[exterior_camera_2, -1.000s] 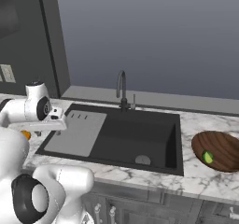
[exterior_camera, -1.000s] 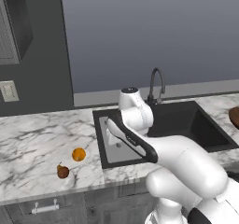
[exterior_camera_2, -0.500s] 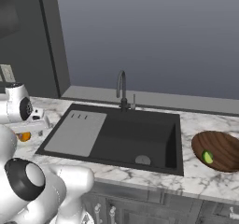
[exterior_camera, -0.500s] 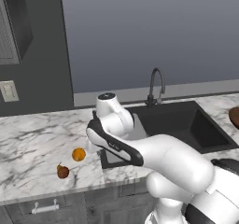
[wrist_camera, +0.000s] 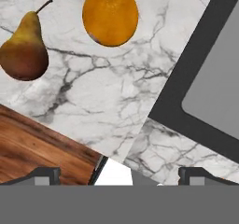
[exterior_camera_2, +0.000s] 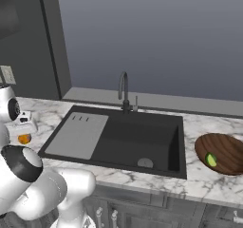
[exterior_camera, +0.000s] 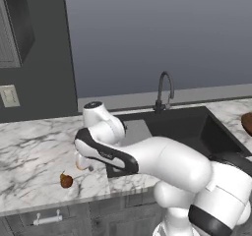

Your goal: There is a mixed pile of frozen fruits and vegetables on the counter. Locate all the frozen vegetables and place the items in a bowl on the counter. Take all the frozen fruits and defrost them in a running sink.

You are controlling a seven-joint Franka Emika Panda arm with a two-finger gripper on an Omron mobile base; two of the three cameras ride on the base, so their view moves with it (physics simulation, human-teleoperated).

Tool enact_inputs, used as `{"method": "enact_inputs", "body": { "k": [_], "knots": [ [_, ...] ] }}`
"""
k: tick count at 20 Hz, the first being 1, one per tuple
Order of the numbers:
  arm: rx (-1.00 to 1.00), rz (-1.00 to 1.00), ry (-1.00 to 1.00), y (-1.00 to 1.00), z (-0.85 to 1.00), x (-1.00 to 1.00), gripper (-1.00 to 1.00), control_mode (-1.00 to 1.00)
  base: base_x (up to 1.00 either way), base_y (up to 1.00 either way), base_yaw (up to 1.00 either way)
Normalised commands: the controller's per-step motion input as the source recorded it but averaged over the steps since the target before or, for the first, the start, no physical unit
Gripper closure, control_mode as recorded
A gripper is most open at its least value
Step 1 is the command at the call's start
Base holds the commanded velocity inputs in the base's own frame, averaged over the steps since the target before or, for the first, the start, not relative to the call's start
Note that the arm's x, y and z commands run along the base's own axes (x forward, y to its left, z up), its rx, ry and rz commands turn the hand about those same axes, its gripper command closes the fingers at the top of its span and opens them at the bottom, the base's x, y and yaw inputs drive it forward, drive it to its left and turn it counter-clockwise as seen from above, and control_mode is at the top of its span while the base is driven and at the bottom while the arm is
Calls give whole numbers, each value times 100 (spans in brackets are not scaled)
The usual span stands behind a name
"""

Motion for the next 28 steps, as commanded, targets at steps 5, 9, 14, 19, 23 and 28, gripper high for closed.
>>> {"method": "enact_inputs", "body": {
  "k": [5,9,14,19,23,28],
  "knots": [
    [-3,0,11,63,-7,-1,-100,-100,0,0,0],
    [-3,1,9,63,-11,0,-100,-100,0,0,0],
    [-4,0,3,53,-13,5,-100,-100,0,0,0],
    [-2,-7,-2,18,-10,2,-100,-100,0,0,0],
    [-4,-7,-3,20,-27,2,-100,-100,0,0,0],
    [-5,-7,-3,20,-26,4,-100,-100,0,0,0]
  ]
}}
